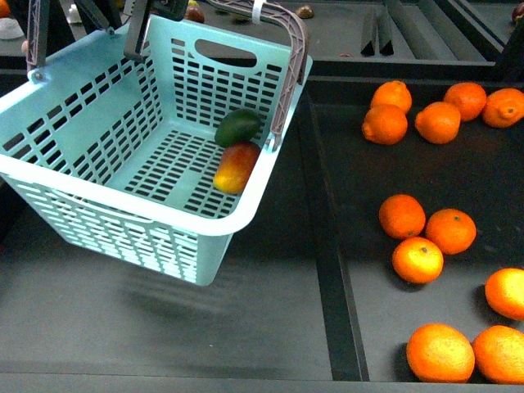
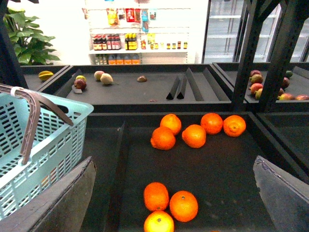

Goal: Pick mango and avocado into basket

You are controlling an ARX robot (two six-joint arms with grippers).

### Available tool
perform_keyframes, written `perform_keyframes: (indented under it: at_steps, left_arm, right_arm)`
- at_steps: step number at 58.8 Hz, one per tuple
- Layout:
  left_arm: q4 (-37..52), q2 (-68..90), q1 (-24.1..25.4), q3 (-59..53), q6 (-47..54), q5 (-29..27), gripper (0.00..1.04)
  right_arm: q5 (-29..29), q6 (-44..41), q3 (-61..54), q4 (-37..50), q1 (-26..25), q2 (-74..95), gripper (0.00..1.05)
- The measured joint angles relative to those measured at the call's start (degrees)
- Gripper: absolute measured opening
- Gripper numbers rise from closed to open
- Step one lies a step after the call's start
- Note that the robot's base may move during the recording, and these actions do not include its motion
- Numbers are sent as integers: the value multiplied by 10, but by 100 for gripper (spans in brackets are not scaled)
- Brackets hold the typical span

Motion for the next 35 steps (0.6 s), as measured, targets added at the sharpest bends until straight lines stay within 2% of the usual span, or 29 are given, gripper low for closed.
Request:
perform_keyframes:
  at_steps: [10,26,35]
  left_arm:
    - [23,65,35,74,-14,10,6]
    - [23,207,62,211,-39,26,6]
    - [34,226,63,198,-64,26,6]
  right_arm:
    - [0,0,0,0,0,0,97]
    - [0,0,0,0,0,0,97]
    - [0,0,0,0,0,0,97]
